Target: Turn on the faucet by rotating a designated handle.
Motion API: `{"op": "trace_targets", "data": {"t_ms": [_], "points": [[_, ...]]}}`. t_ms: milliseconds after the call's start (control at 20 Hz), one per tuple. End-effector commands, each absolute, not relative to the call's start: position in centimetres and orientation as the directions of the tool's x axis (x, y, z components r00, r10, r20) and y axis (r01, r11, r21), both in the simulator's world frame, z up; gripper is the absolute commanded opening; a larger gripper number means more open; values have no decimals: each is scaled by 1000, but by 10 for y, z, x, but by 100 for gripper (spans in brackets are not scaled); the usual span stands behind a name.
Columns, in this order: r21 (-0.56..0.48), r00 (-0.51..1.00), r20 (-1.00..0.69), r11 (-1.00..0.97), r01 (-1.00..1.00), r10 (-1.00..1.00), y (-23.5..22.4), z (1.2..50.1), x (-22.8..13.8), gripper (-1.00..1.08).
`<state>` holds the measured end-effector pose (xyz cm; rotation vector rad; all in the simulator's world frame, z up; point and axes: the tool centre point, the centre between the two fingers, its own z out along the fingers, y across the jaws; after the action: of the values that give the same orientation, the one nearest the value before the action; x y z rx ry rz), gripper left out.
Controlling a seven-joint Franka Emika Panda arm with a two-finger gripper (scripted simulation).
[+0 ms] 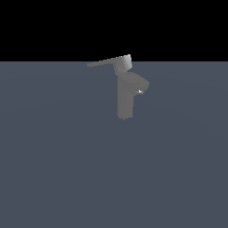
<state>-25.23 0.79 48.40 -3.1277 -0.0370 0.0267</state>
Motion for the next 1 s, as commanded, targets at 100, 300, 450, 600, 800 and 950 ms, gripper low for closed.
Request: {"op": "trace_targets", "data": {"t_ms": [100, 300, 450, 600, 800, 950], "points": [[-13, 1000, -17, -1000, 22, 22, 8, 484, -252, -100], [-12, 1000, -19, -1000, 6, 6, 12, 482, -250, -100], [-9, 1000, -21, -1000, -16, -16, 17, 479, -246, -100], [-6, 999, -23, -999, -47, -47, 25, 475, -241, -100], [1, 994, -28, -995, -102, -102, 37, 468, -232, -100], [7, 988, -32, -988, -154, -154, 48, 461, -222, -100]]}}
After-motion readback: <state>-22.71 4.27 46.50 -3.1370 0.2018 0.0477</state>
